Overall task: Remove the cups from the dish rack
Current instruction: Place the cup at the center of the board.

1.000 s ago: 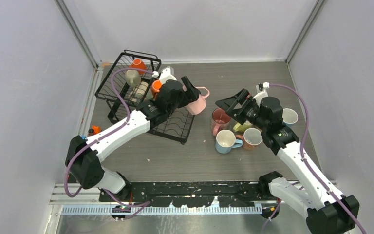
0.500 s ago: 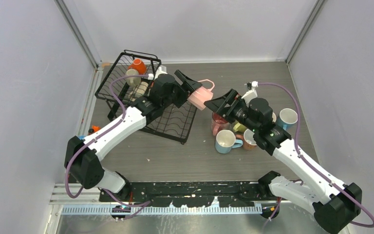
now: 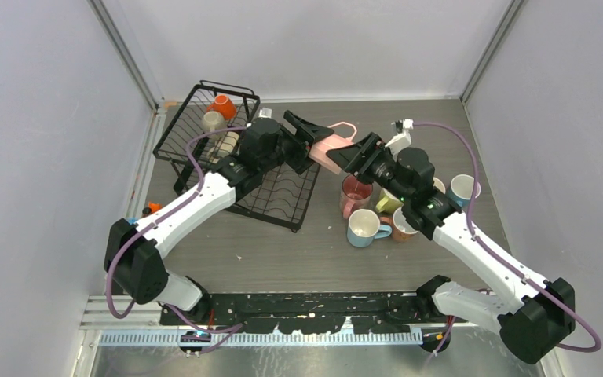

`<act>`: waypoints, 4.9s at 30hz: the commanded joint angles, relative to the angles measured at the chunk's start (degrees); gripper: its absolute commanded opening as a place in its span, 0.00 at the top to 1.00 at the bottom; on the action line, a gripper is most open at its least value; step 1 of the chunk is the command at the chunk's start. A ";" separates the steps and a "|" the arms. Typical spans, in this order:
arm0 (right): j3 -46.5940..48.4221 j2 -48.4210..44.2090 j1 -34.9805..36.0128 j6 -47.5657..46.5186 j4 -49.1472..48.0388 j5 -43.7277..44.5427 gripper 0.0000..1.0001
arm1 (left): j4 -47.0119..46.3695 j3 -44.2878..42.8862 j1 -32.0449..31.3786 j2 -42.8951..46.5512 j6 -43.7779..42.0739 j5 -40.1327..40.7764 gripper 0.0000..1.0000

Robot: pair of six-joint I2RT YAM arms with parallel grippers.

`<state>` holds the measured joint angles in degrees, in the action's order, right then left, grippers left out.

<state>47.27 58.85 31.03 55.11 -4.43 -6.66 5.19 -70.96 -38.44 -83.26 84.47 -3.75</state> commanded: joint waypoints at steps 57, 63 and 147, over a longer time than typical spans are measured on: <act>8.35 -15.32 0.23 -5.83 6.56 18.26 0.99 | -24.93 3.61 2.86 0.27 9.78 -17.30 0.00; 11.62 -19.54 0.20 -6.06 23.02 24.85 0.99 | -16.78 1.33 3.96 1.87 1.37 -20.84 0.00; 3.21 8.67 -33.68 0.46 57.07 21.63 0.90 | 3.65 0.95 -0.94 9.30 -24.56 -28.95 0.00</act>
<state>49.95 67.96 -2.48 56.45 54.87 14.24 10.98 -70.37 -39.27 -75.70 60.77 -31.20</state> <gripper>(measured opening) 0.180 0.996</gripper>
